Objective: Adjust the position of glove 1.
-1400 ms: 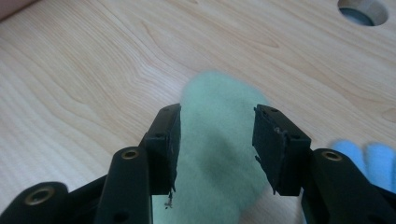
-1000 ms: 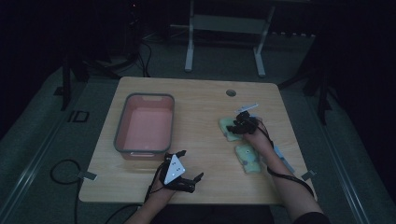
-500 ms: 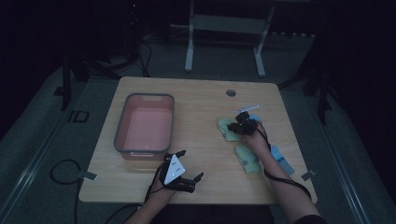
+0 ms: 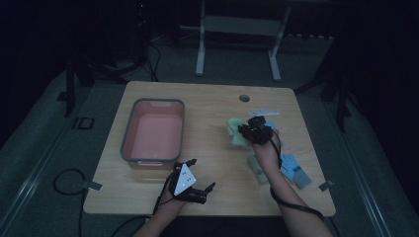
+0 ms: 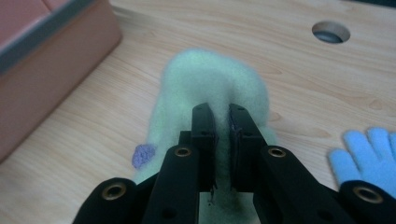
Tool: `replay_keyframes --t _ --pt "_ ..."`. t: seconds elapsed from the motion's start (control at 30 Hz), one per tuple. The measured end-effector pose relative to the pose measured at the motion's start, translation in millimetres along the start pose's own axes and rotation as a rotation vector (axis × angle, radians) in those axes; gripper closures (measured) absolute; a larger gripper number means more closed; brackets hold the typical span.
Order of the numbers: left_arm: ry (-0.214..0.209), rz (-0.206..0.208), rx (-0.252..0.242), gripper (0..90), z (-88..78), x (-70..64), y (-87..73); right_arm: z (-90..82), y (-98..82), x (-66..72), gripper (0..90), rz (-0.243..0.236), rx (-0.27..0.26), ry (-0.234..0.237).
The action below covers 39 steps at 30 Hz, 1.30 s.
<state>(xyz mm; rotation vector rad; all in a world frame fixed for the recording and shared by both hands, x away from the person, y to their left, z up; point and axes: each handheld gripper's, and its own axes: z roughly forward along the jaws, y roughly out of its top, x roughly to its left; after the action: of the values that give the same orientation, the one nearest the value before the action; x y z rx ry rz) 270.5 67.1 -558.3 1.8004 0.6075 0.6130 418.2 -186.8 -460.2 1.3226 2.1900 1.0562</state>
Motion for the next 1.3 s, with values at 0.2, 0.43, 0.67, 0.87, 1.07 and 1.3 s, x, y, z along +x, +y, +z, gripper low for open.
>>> replay_keyframes --t 0.2,0.43,0.67,0.87,1.07,1.3 --pt "0.002 0.0 -0.002 0.4 -0.2 0.0 -0.1 -15.6 -15.3 28.1 83.5 0.021 -0.022 0.039" --pt "0.003 0.005 -0.005 0.5 -0.4 -0.2 -0.2 -20.3 -45.2 49.3 83.5 0.045 -0.006 0.047" --pt "-0.003 0.003 -0.006 0.5 -0.5 0.0 -0.2 -12.2 -70.7 58.0 83.4 0.051 0.027 0.0" --pt "-0.007 0.006 -0.005 0.5 -0.7 -0.2 -0.2 -2.6 -81.4 57.3 83.3 0.07 0.036 -0.02" --pt "-0.009 0.004 -0.007 0.5 -0.8 0.0 -0.3 17.6 -93.3 55.9 80.5 0.075 0.081 -0.029" --pt "-0.013 0.003 -0.004 0.4 -0.5 0.0 -0.1 20.5 -94.7 54.4 65.6 0.045 0.086 -0.016"
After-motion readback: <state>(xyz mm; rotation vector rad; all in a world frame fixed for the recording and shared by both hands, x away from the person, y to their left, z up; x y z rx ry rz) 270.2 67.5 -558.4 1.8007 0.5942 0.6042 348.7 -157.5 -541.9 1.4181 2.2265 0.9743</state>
